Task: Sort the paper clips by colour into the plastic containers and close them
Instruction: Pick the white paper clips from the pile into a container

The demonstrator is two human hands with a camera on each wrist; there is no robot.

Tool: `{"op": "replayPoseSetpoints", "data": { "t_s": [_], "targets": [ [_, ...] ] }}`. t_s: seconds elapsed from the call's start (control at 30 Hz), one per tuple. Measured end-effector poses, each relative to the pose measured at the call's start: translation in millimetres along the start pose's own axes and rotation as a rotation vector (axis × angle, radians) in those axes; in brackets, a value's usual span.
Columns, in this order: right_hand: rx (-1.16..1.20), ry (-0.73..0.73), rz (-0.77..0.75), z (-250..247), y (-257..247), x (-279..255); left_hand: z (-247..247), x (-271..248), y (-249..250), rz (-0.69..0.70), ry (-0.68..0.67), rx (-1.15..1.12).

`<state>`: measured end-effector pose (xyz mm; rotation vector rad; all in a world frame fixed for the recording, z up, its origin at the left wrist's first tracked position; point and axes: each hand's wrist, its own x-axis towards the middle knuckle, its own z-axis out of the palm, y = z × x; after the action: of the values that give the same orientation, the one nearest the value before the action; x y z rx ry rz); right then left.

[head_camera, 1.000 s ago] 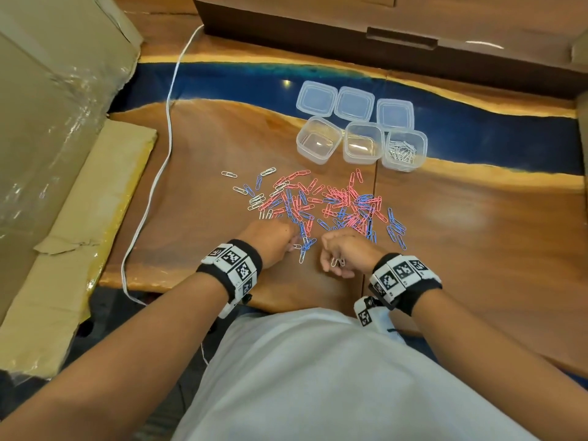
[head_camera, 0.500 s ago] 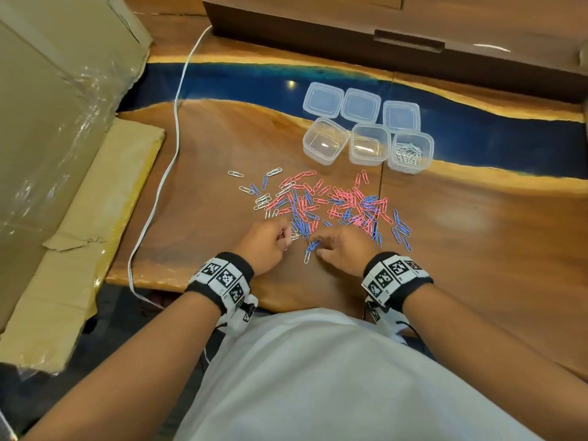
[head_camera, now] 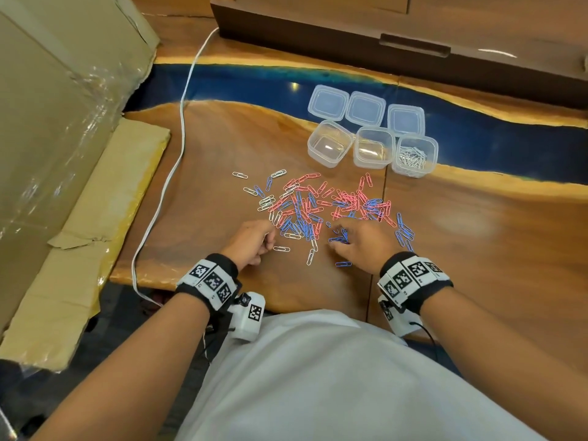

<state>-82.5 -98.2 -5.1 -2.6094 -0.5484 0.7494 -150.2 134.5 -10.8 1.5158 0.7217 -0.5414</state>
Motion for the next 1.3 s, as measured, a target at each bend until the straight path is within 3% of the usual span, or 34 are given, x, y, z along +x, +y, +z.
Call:
{"op": "replayPoseSetpoints", "data": {
  "t_s": [0.13,0.27,0.4,0.57,0.77,0.87,0.93,1.03,1.17,1.3],
  "targets": [
    [0.086,0.043,0.033,12.3,-25.7,5.9,0.4,1.8,-2.4,0.017,0.039,-0.042],
    [0.022,-0.028,0.128,23.2,-39.6,14.4,1.8,0.1,-3.9,0.05,-0.006,0.052],
    [0.025,-0.037,0.181,27.1,-42.4,17.1,5.0,-2.8,-5.6,0.246,0.049,0.373],
    [0.016,-0.074,0.149,26.2,-44.1,19.5,8.7,-1.3,-7.9,0.392,0.106,0.973],
    [0.113,-0.098,0.06,18.6,-36.3,11.9,11.8,-0.8,-4.3,0.392,0.056,1.122],
    [0.447,-0.147,0.174,11.4,-30.9,6.6,12.0,1.0,-6.2,0.398,0.009,1.185],
    [0.82,-0.224,0.334,8.1,-28.8,2.5,12.9,1.8,-10.3,0.413,-0.013,1.146],
    [1.129,-0.28,0.356,4.0,-30.1,-4.0,10.7,0.0,-10.9,0.384,-0.048,0.834],
    [1.082,-0.226,0.344,10.6,-29.6,-4.9,4.0,-3.4,-4.0,0.332,-0.062,0.507],
    [0.892,-0.282,0.307,11.2,-30.8,-2.0,0.8,-0.5,-0.9,0.27,-0.071,0.416]
  ]
}}
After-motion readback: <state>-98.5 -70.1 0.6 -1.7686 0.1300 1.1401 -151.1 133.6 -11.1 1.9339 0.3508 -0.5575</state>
